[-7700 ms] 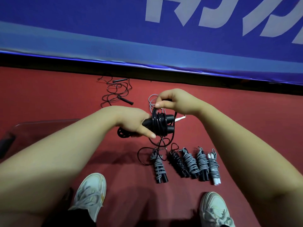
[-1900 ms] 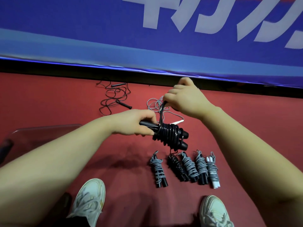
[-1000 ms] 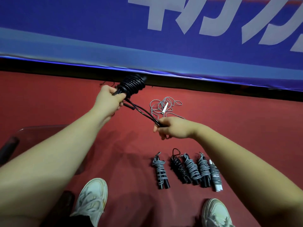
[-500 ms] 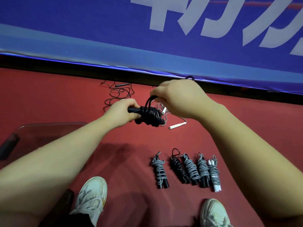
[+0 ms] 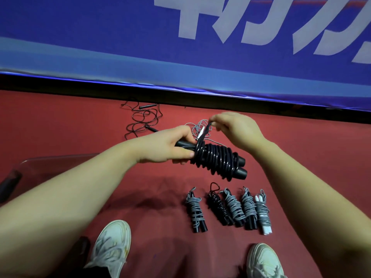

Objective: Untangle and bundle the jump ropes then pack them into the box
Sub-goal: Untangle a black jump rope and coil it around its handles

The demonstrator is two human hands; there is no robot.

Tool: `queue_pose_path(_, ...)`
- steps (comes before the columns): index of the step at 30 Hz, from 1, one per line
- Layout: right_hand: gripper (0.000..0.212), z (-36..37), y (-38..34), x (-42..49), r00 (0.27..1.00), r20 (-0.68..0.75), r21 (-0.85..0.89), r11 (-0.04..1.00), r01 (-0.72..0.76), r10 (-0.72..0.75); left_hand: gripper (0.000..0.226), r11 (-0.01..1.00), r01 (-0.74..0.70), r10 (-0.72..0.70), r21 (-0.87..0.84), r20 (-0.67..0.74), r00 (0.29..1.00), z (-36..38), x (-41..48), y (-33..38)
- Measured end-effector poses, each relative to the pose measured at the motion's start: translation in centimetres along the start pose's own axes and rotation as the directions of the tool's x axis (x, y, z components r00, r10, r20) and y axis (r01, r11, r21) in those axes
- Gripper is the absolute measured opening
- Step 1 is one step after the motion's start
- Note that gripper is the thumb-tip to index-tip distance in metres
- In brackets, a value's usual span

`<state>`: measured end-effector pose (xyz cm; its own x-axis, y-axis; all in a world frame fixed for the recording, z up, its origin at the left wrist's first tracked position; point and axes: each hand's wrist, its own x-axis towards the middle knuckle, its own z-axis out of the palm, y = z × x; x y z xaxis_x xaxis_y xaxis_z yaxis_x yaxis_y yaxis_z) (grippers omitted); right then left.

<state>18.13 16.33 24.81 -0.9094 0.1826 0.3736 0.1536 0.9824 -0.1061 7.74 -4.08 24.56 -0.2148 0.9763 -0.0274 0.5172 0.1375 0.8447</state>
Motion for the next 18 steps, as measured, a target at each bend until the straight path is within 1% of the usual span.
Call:
queue_pose_path(2,0.021,1.1,0.0,-0.9,0.993,0.098,0.051,0.996,-0.073,0.068,0.015,0.995,-0.022,0.018,-0.097,-0.037,0.999,-0.2,0.0,0.3)
queue_pose_path(3,0.021,1.5,-0.2,-1.4,0.976,0.179,0.111,0.983,-0.146,0.124,0.015,0.988,-0.039,0.029,-0.146,-0.07,0.997,-0.2,0.2,0.5)
queue_pose_path(4,0.02,2.1,-0.5,-1.9,0.969,0.215,0.134,0.979,-0.155,0.124,0.017,0.979,-0.054,0.031,-0.196,-0.118,0.993,-0.2,0.3,0.6)
queue_pose_path(5,0.023,2.6,-0.8,-2.1,0.965,0.221,0.151,0.973,-0.174,0.139,0.018,0.965,-0.071,0.024,-0.253,-0.181,0.983,-0.2,0.5,0.7)
queue_pose_path(7,0.026,3.8,-1.4,-2.0,0.959,0.257,0.23,0.956,-0.182,0.121,0.019,0.91,-0.113,-0.025,-0.399,-0.324,0.946,-0.3,0.9,0.6)
queue_pose_path(8,0.024,4.2,-1.8,-1.8,0.968,0.234,0.25,0.957,-0.149,0.089,0.019,0.871,-0.132,-0.071,-0.474,-0.386,0.92,-0.5,1.1,0.4)
queue_pose_path(10,0.021,4.2,-2.8,-1.4,0.959,0.278,0.293,0.946,-0.137,0.052,0.018,0.827,-0.15,-0.159,-0.542,-0.481,0.862,-0.8,1.4,-0.1)
queue_pose_path(12,0.02,4.2,-3.6,-1.2,0.95,0.31,0.278,0.953,-0.118,0.028,0.018,0.836,-0.136,-0.218,-0.531,-0.55,0.806,-1.0,1.6,-0.7)
queue_pose_path(14,0.023,3.8,-4.7,-1.0,0.944,0.329,0.162,0.985,-0.057,0.0,0.02,0.882,-0.087,-0.247,-0.464,-0.611,0.752,-1.2,1.6,-1.4)
queue_pose_path(15,0.026,3.5,-5.2,-0.8,0.956,0.295,0.047,0.999,-0.025,0.01,0.021,0.914,-0.049,-0.243,-0.403,-0.642,0.727,-1.3,1.6,-1.8)
queue_pose_path(16,0.029,3.1,-5.5,-0.4,0.973,0.228,-0.05,0.998,-0.023,0.034,0.022,0.939,-0.009,-0.236,-0.344,-0.661,0.712,-1.4,1.6,-2.1)
queue_pose_path(17,0.031,2.7,-5.7,-0.1,0.987,0.145,-0.087,0.995,-0.053,0.066,0.021,0.951,0.02,-0.231,-0.307,-0.668,0.707,-1.5,1.5,-2.4)
queue_pose_path(18,0.033,2.2,-6.0,0.1,0.992,0.065,-0.06,0.993,-0.103,0.107,0.019,0.952,0.026,-0.233,-0.305,-0.666,0.708,-1.5,1.4,-2.5)
